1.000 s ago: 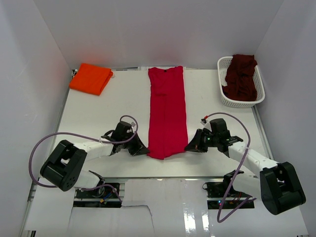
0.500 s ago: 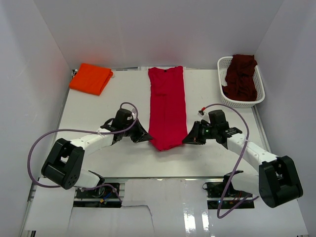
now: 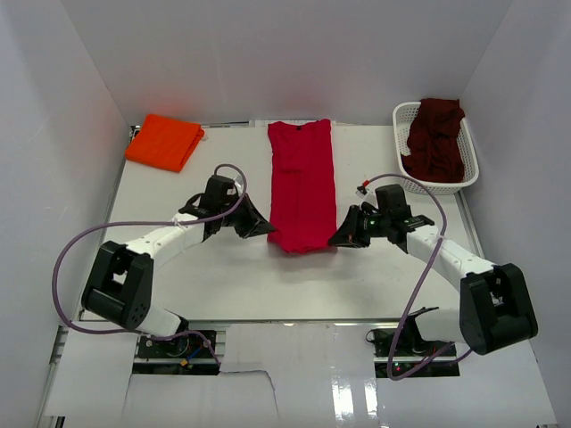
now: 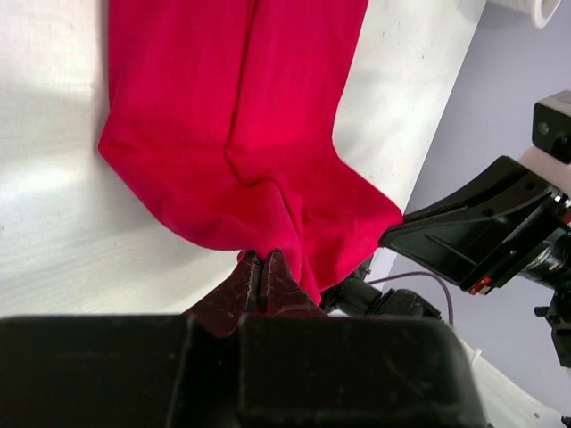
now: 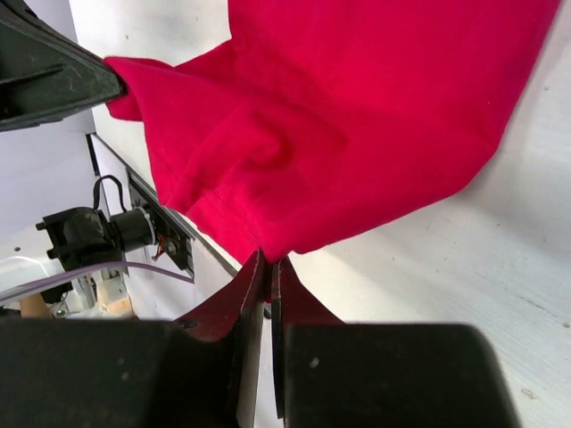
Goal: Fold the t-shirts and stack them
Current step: Fold the folded rectangular tshirt in 1/3 of the way
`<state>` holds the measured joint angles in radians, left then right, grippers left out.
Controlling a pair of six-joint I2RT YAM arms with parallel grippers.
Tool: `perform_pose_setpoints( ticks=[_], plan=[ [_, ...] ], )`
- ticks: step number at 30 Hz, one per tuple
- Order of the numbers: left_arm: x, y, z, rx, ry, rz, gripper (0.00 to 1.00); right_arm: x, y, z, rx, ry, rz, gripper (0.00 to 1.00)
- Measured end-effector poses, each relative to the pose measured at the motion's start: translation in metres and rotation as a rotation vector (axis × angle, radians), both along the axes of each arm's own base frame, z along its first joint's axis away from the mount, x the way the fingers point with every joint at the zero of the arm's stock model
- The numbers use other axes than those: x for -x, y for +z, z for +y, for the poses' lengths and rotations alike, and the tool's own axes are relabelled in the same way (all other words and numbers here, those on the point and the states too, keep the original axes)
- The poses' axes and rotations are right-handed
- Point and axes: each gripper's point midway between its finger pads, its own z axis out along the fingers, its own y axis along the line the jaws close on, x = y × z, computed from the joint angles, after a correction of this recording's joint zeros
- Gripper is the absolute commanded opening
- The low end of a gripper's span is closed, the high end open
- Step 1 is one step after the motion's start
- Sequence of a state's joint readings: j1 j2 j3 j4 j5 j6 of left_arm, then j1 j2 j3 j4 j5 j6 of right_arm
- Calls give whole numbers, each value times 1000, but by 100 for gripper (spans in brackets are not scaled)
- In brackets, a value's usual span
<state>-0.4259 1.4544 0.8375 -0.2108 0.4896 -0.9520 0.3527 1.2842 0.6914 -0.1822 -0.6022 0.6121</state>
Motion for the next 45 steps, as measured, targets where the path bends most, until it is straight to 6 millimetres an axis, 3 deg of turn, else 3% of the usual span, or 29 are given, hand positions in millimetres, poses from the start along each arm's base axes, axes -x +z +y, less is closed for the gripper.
perform_pose_setpoints(
  ticks=[9,25,39,45],
  plan=[
    [-30,-4,2,-15,6,15,0,-28,6,3,6,0,-21,8],
    [-105,1,-2,-37,-4,-12,0,-95,12,-2,27,-28,-52,8],
    [-147,13,-7,-40,-4,-43,0,-136,20,-6,40,-29,-73,8],
    [-154,10,-6,-45,1,-32,0,-153,26,-4,36,-24,-84,8]
  ],
)
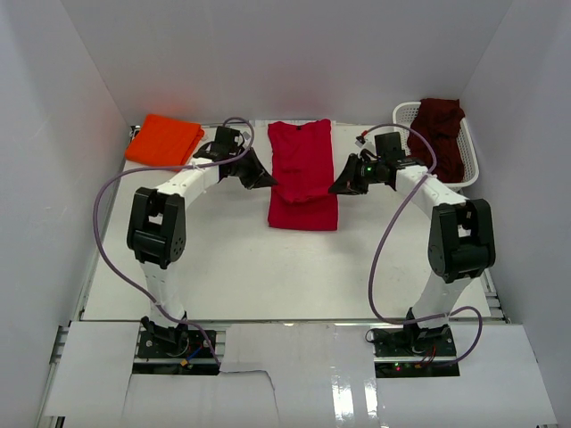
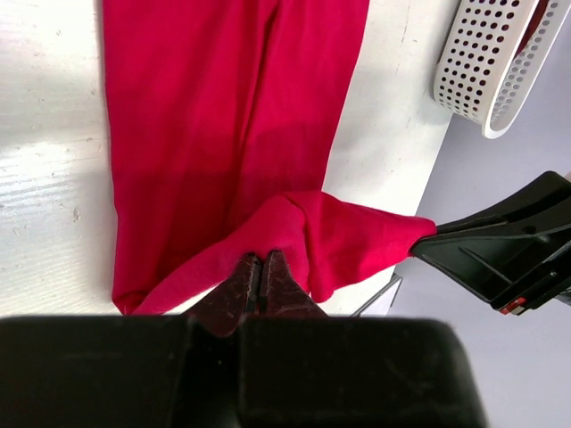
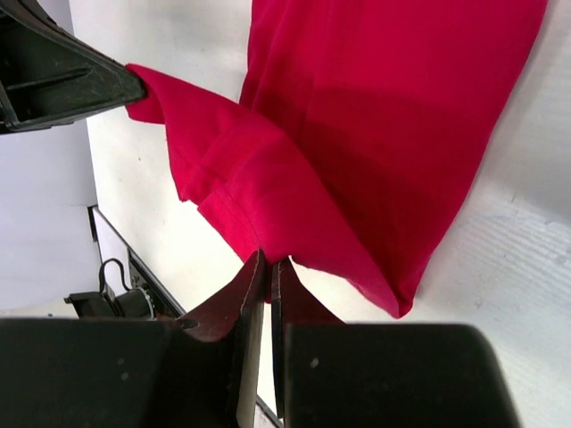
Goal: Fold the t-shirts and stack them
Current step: Fold the folded rectangular tshirt in 1/3 of the way
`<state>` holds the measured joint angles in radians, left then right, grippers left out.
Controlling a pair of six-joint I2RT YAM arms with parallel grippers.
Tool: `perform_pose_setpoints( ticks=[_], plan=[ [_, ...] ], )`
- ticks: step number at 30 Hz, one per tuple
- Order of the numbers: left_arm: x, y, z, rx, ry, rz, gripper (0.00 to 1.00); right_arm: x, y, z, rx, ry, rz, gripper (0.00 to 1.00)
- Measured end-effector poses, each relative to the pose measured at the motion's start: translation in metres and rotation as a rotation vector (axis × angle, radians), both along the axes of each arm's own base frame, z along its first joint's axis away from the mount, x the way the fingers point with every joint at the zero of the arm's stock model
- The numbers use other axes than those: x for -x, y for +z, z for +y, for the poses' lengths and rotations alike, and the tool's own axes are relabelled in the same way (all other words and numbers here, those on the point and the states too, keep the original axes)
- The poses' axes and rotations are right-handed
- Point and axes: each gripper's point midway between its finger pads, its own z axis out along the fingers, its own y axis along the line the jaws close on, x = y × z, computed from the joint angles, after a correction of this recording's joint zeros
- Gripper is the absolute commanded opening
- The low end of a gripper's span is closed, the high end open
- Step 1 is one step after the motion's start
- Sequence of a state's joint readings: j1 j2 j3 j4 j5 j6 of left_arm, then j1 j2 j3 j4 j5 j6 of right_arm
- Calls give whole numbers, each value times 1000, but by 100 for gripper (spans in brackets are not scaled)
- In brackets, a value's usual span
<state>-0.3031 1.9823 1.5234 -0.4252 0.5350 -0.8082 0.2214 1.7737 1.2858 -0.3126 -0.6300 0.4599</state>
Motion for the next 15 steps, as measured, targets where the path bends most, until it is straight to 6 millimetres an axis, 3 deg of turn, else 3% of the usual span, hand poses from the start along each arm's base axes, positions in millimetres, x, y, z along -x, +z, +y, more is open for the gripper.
perform_pose_setpoints(
  ticks=[15],
  plan=[
    [-28,2,12,-2,34,-4,0,-37,1,3,3,9,-3,8]
  ],
)
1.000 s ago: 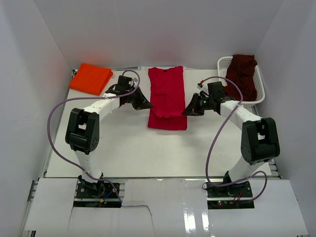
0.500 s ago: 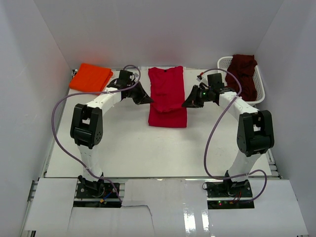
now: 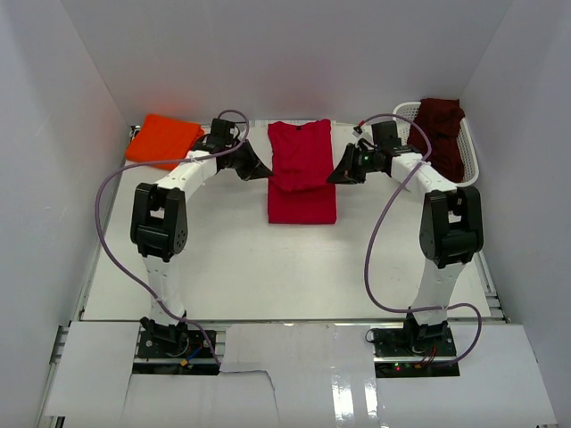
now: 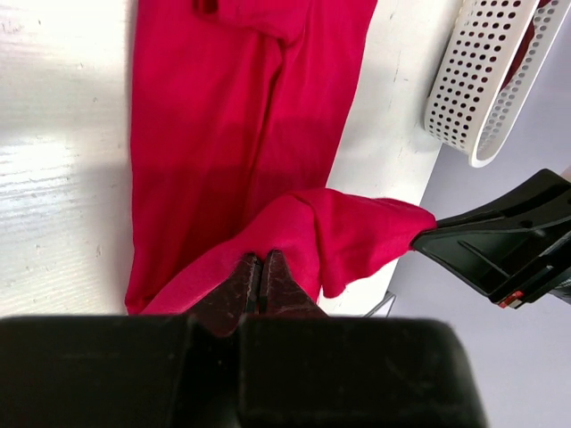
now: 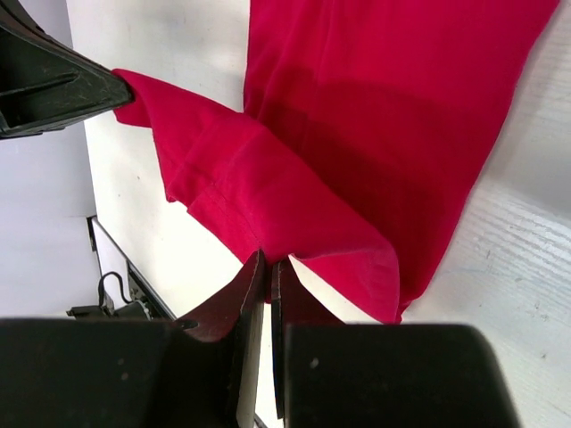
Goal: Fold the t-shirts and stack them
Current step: Fold the folded rectangular tshirt in 1/3 of the way
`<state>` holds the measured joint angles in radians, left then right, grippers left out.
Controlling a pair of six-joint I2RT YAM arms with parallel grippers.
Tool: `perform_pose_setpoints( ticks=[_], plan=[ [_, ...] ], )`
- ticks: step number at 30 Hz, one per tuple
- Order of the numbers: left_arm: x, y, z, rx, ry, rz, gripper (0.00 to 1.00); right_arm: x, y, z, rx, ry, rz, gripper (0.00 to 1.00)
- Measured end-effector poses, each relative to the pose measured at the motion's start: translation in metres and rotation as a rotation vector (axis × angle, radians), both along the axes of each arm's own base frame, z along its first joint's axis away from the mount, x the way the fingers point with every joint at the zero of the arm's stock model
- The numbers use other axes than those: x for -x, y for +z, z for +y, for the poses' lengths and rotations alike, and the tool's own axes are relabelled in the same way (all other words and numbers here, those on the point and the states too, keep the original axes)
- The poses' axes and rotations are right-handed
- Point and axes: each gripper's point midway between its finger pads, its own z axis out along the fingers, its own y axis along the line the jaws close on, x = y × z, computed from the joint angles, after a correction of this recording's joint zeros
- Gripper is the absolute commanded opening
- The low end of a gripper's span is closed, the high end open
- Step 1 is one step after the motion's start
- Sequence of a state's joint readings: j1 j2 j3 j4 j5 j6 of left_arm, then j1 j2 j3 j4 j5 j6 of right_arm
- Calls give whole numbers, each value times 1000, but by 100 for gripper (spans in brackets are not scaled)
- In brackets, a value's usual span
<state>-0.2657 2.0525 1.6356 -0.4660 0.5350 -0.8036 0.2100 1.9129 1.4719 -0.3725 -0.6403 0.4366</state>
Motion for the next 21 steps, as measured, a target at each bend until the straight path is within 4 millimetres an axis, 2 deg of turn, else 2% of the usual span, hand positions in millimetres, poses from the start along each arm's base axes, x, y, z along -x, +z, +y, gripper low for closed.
perform_pose_setpoints(
  ticks=[5,13,21],
  plan=[
    [-12,0,0,2,4,-12,0,-7,-3,1,2,-1,9,8],
    [-28,-16,-3,-5,4,6,0,-28,-4,6,1,-1,1,8],
    [-38,-34,-5,-12,-3,23,0,-34,-22,7,9,-1,39,8]
  ],
)
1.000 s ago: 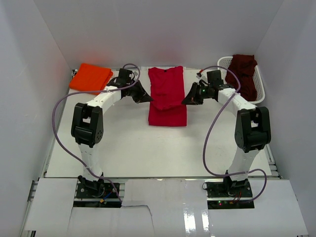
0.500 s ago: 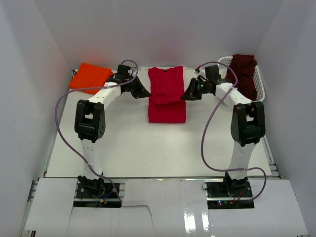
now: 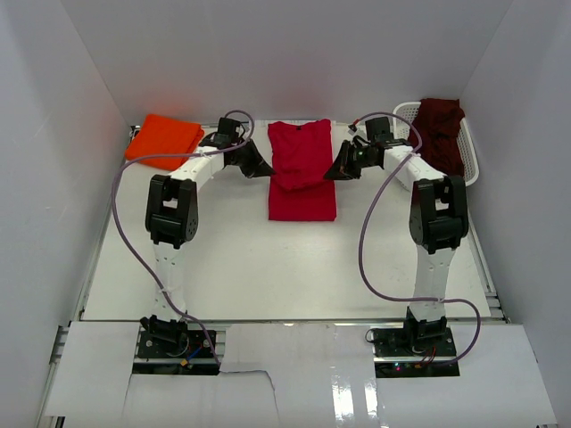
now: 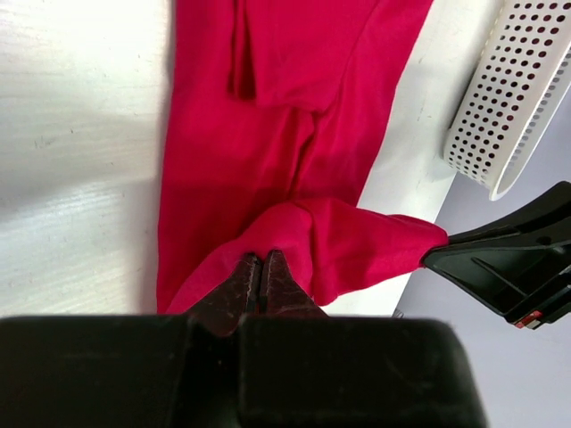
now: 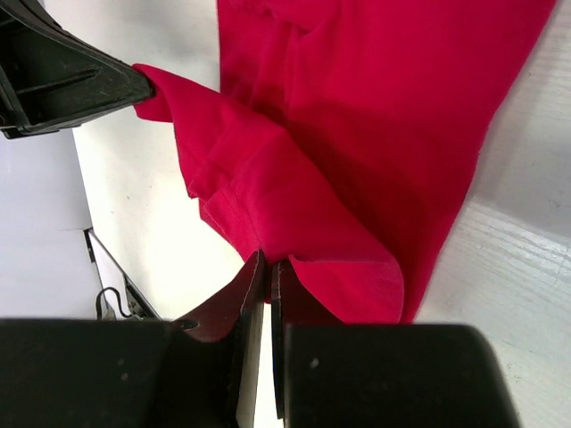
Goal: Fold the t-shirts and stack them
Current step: Fold the folded rectangular tshirt in 1/3 of the way
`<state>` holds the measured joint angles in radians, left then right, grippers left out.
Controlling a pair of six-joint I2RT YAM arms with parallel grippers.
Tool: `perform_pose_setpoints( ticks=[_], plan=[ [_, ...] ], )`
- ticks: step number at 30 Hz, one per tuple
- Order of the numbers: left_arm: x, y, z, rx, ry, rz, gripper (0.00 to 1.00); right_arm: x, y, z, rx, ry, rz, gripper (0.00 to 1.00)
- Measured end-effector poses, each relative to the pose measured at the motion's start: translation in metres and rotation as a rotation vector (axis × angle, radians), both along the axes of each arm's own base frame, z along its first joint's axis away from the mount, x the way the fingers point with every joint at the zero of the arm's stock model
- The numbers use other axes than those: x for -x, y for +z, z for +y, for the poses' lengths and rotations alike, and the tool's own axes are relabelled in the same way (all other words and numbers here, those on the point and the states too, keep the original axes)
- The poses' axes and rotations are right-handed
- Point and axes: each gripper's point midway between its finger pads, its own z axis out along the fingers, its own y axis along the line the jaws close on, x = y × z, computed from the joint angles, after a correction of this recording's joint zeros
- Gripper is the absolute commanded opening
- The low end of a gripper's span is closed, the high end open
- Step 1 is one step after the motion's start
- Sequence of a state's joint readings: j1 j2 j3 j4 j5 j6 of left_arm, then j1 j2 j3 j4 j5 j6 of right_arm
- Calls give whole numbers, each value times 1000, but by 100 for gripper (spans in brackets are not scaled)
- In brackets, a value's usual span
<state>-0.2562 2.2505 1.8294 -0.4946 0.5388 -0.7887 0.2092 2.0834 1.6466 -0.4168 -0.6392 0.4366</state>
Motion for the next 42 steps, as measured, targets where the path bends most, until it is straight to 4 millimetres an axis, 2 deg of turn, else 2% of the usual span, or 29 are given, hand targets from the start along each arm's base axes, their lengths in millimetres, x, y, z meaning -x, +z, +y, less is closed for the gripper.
perform_pose_setpoints(
  ticks=[4,8,14,17,18,25,29,34,39,42],
  plan=[
    [-3,-7,-1,-4,-2,8,0,-4,-10,0,3,-1,19,8],
    [-10,-3,-2,0,-2,-6,0,-11,-17,-2,5,-8,24,8],
    [-19,-4,-5,4,-2,-19,0,-20,-16,-9,2,-25,16,8],
    [-21,-9,-6,3,-2,-11,11,-26,-13,-12,0,-33,7,8],
    [-21,-10,-6,2,-3,-10,20,-27,-13,-12,-2,-34,4,8],
    [-21,-10,-6,5,-2,-5,30,-35,-25,-15,-7,-37,21,8],
    [-22,-8,-6,7,-1,-9,31,-37,-37,-15,-8,-36,43,8],
    [-28,-8,-8,15,6,-15,31,-49,-47,-14,-20,-42,43,8],
    [-29,-23,-8,20,15,12,32,-63,-50,-16,-46,-59,42,8],
    [-30,-29,-7,22,24,30,32,-72,-50,-16,-65,-69,34,15]
  ],
)
